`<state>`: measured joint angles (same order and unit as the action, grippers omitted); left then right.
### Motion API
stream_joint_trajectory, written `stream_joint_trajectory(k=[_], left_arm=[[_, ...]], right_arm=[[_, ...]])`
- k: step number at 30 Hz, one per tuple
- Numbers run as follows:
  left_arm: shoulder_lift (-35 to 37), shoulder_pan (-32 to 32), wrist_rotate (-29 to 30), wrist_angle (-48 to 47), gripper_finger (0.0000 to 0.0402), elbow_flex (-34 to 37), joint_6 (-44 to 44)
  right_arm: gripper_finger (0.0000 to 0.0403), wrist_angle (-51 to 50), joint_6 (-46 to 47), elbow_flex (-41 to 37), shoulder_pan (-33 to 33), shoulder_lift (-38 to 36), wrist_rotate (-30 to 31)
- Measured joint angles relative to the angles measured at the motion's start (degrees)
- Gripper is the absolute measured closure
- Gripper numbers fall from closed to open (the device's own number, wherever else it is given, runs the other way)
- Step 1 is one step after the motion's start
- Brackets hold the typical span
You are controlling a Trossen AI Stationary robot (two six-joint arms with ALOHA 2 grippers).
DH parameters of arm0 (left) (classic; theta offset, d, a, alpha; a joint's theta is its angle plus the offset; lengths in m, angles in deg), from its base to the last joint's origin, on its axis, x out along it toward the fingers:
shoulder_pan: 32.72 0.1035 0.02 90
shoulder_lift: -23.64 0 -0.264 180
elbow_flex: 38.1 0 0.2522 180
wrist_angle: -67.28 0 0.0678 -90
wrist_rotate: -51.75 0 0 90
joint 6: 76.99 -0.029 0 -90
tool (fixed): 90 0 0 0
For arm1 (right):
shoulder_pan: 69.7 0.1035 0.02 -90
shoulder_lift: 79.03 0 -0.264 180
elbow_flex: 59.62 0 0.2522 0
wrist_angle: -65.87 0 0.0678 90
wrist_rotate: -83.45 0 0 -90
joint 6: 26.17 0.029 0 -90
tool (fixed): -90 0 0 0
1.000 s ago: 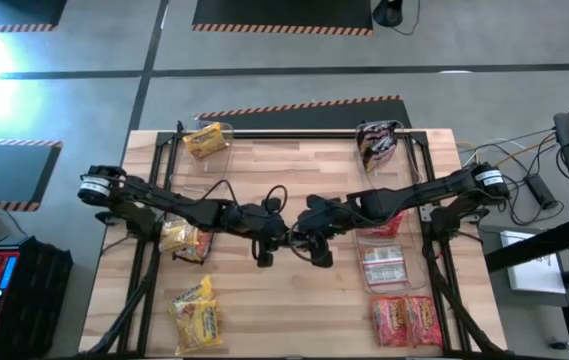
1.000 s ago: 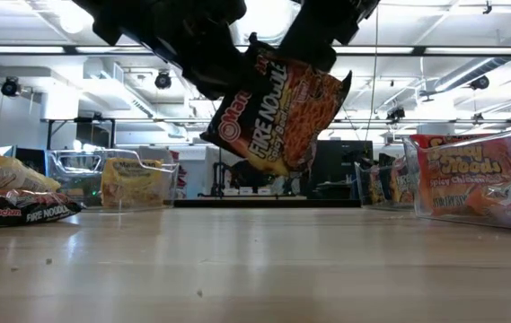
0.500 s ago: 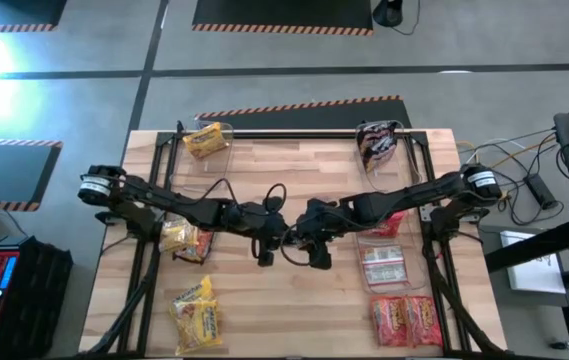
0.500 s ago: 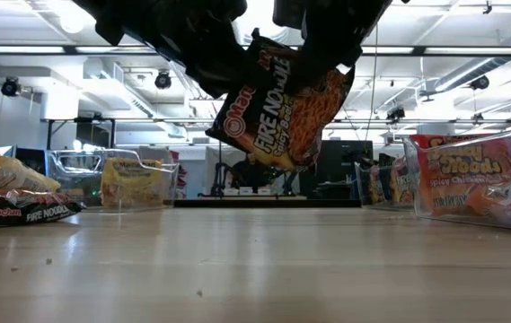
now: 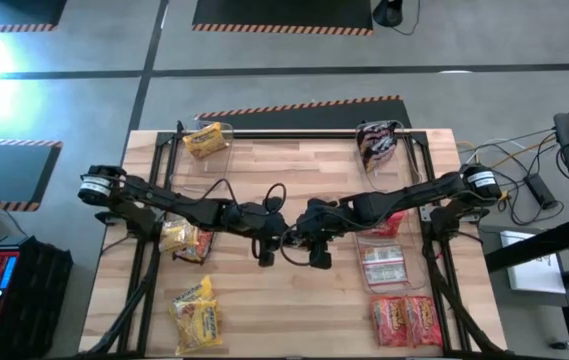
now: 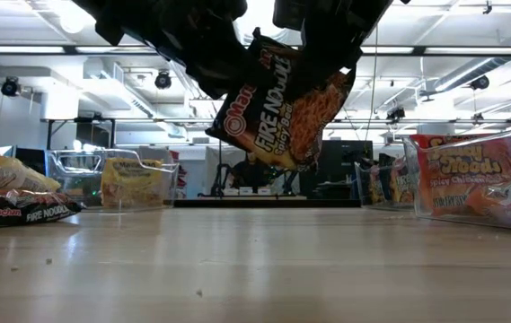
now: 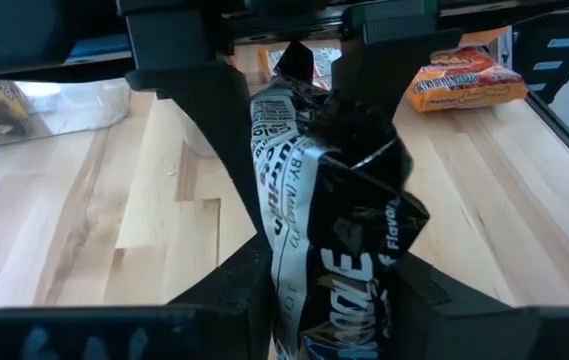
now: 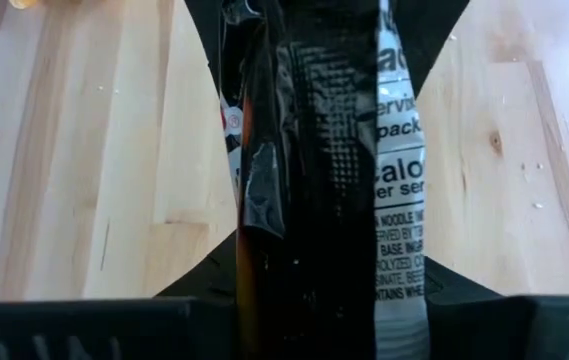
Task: Sort Maruchan noodles
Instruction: Put the black noodle pack into the top right transparent bin
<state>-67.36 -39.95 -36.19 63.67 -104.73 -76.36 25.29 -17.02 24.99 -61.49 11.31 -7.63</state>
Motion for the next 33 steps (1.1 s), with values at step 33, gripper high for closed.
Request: stream_joint_trajectory(k=[33], left_arm=[[5.8, 2.37, 6.62, 34.04, 0.0214, 22.39, 4.42]], right_arm=[[0.0276, -5.78, -5.89, -0.48, -0.33, -13.16, 16.18]])
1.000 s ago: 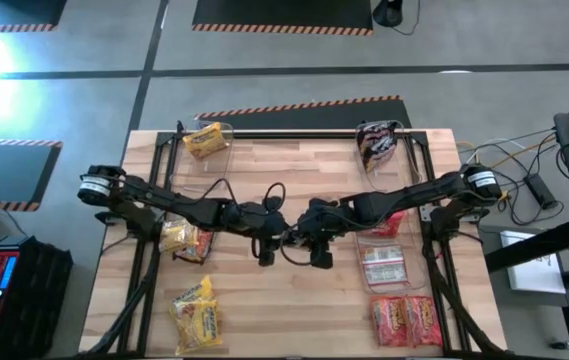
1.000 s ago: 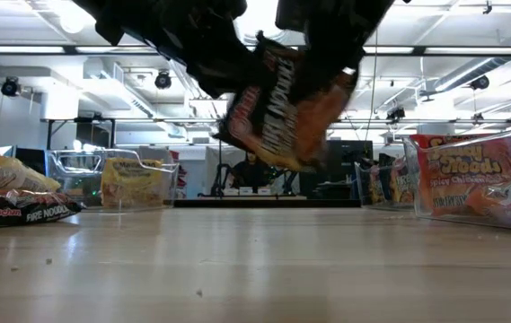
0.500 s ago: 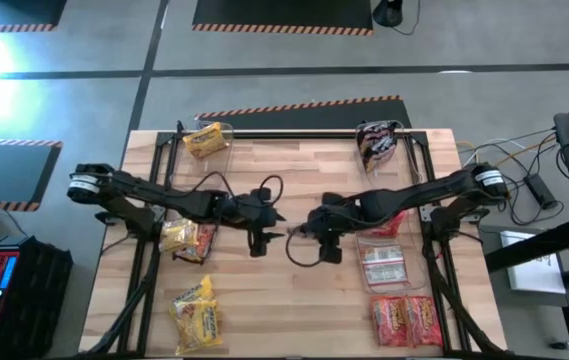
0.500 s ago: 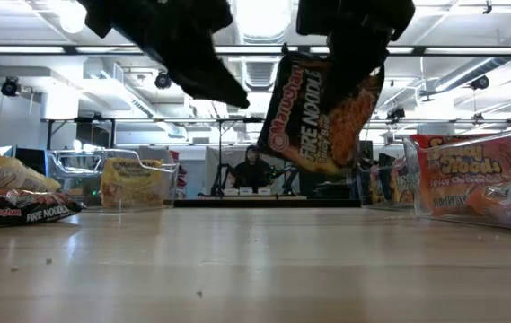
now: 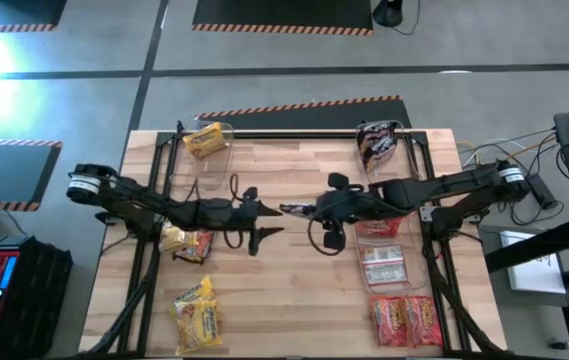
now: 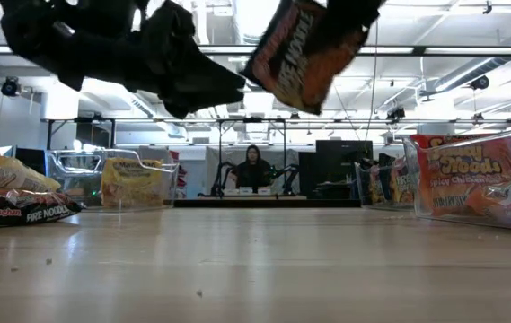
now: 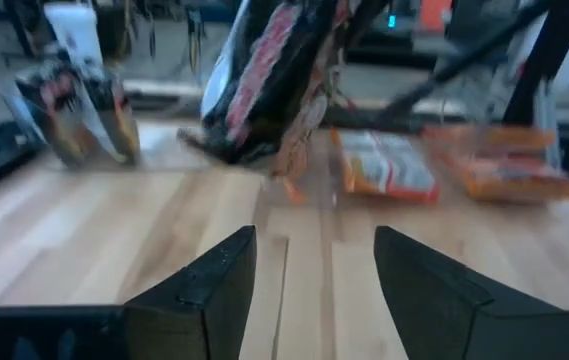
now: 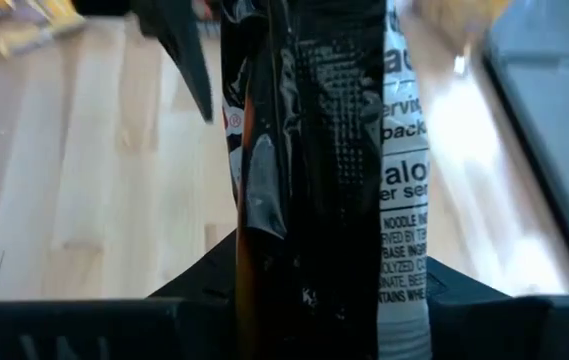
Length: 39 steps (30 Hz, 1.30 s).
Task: Sort Maruchan noodles
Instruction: Put the black noodle pack into the top right transparent bin
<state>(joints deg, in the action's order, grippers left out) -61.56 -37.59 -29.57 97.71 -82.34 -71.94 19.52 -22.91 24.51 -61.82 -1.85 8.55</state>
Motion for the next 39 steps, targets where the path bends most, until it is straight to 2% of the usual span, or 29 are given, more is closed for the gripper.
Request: stream_joint_trajectory(k=[4, 11, 19, 24, 29, 34, 39], left_arm=[[0.01, 0.0, 2.42, 6.22, 0.0214, 2.25, -0.1], [0.03, 0.0, 6.47, 10.95, 0.0214, 2.9, -3.95], [0.23, -0.02, 6.46, 12.8, 0.0214, 0.9, -8.17], [0.23, -0.07, 4.61, 12.1, 0.0208, -0.94, -9.06], [0.23, -0.82, 1.36, 11.88, 0.0187, -1.85, -10.27], [0.23, -1.09, 1.35, 12.4, 0.0159, -3.41, -14.03], [0.23, -1.09, 1.35, 12.17, 0.014, -5.59, -16.63]], right_arm=[[0.0278, 4.94, -6.52, -0.04, -0.16, -0.95, 0.01], [0.0283, 11.31, -13.81, -0.06, -0.42, -1.65, -0.55], [0.0282, 11.39, -15.82, -0.13, -0.42, -2.47, -5.93], [0.0284, 11.38, -18.04, -0.13, -0.43, -3.72, -6.13], [0.0274, 11.05, -17.84, -0.13, -1.08, -5.39, -6.42], [0.0283, 10.59, -16.76, -0.13, -1.5, -5.61, -10.85], [0.028, 10.61, -16.29, -0.13, -1.44, -5.17, -11.24]])
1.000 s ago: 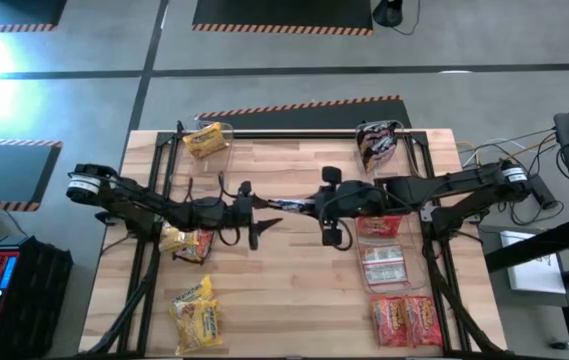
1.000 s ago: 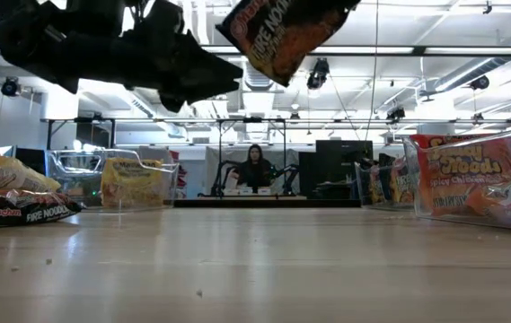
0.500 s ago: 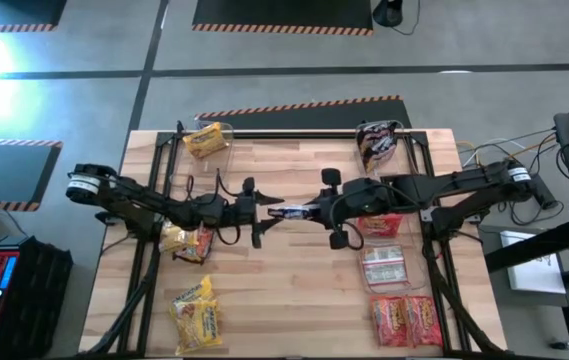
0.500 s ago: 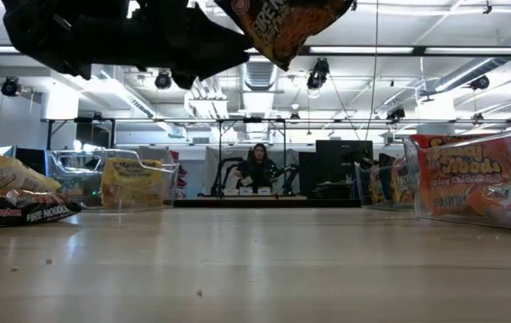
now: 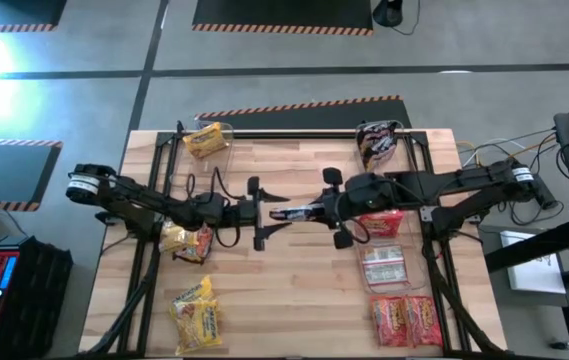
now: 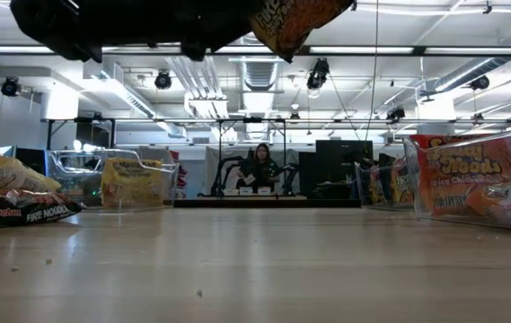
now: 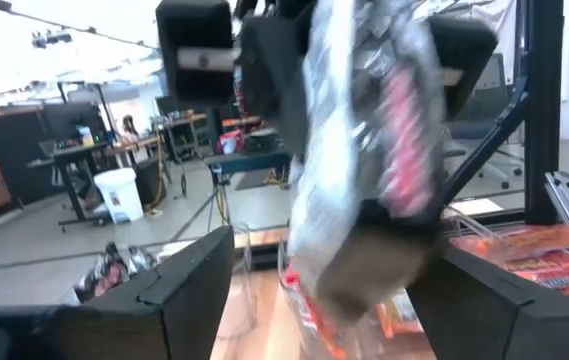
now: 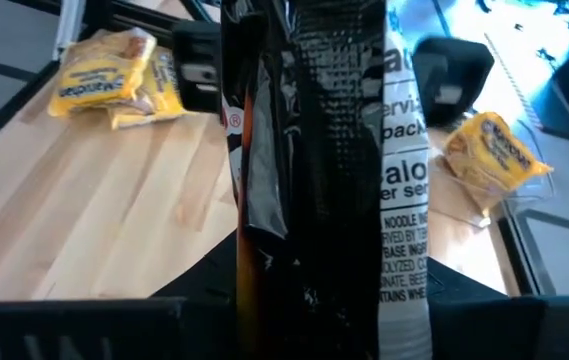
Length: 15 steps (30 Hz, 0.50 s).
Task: Sort Maruchan noodles
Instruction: Put the black noodle pack into the top right transparent bin
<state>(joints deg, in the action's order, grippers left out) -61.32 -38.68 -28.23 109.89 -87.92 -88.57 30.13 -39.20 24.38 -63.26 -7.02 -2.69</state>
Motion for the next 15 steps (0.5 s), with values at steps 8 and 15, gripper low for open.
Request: stream_joint_trajectory(k=[8, 15], left_arm=[[-0.04, -0.11, -0.99, -4.48, 0.0135, -3.73, -0.41], [-0.07, -0.15, -1.89, -7.06, 0.0137, -5.24, -0.43]], right_arm=[[0.0283, 1.76, -0.35, 0.0, 0.04, 0.09, -0.36], [0.0279, 3.48, -0.47, 0.02, 0.03, 0.15, -3.92]])
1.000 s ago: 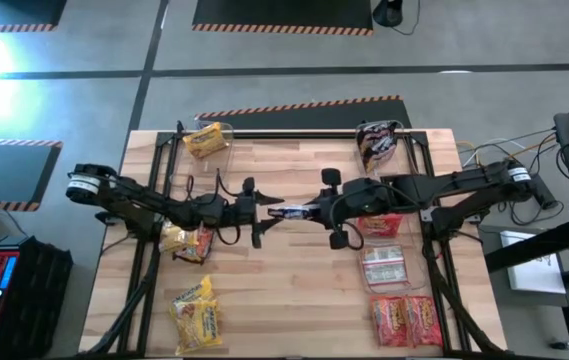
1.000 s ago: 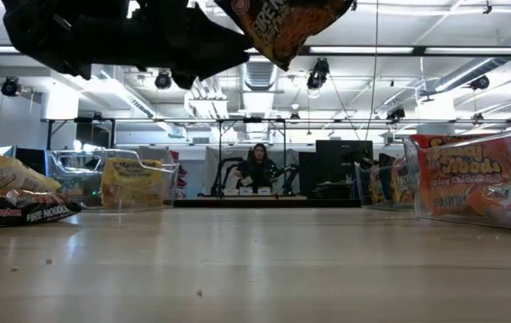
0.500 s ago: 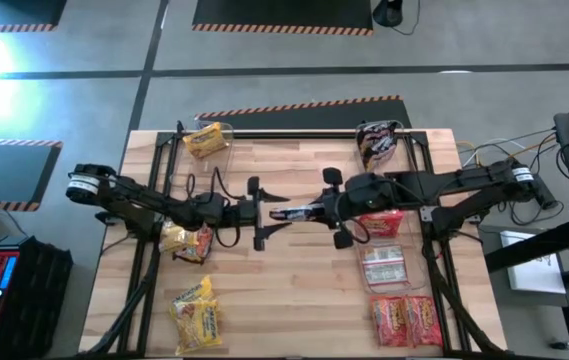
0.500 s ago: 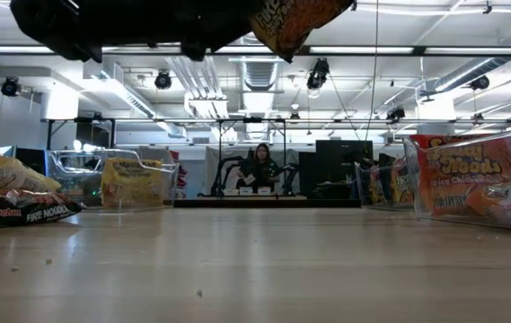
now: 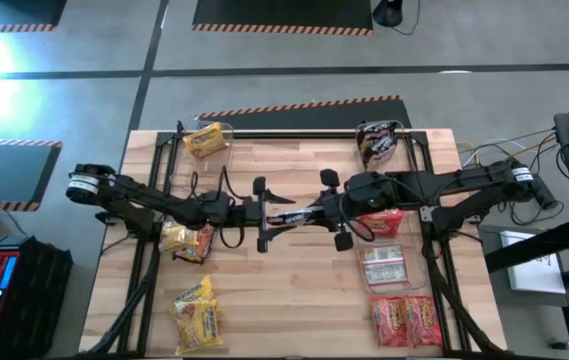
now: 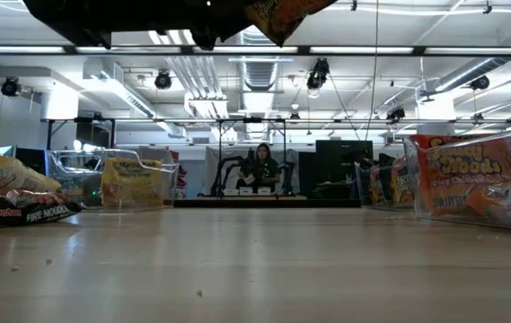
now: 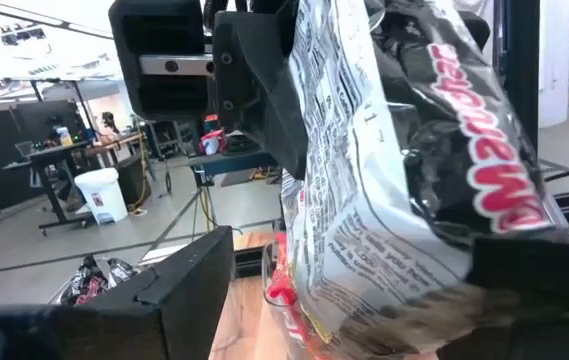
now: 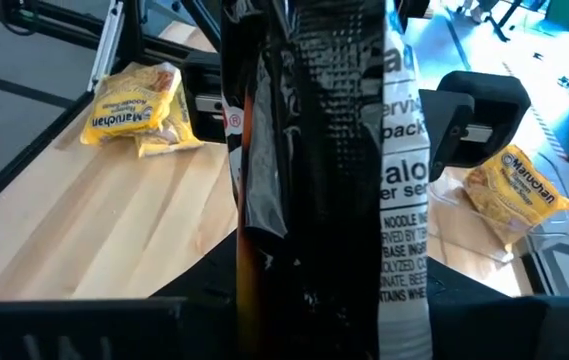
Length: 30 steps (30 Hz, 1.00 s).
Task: Sort Maruchan noodles
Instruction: Put the black noodle pack into the top right transparent bin
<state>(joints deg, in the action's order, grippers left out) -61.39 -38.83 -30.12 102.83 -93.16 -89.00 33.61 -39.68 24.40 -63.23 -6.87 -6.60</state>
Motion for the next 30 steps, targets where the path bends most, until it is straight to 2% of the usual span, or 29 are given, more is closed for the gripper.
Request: stream_joint_trajectory(k=[6, 11, 15, 23, 30], left_arm=[[-0.02, 0.0, -0.06, 0.21, 0.017, 0.35, -0.11], [-0.07, 0.02, -2.49, 0.19, 0.0212, 0.07, -0.2], [-0.07, 0.03, -3.17, 0.21, 0.0248, 0.17, -0.5], [-0.11, 0.07, -3.11, -0.56, 0.0302, 0.73, -0.66], [-0.12, 0.63, -2.87, -5.92, 0.0295, 0.85, -0.04]], right_arm=[[0.0274, -0.02, 0.46, 0.0, -0.01, 0.0, 0.0], [0.028, -0.04, 1.98, 0.0, 0.01, 0.01, -0.06], [0.0265, -1.64, 6.33, 0.63, 0.0, 0.0, -0.01], [0.0218, -15.59, 13.94, 8.56, 0.01, 0.31, 0.02], [0.0213, -29.88, 18.04, 17.9, -0.01, 0.37, 0.67]])
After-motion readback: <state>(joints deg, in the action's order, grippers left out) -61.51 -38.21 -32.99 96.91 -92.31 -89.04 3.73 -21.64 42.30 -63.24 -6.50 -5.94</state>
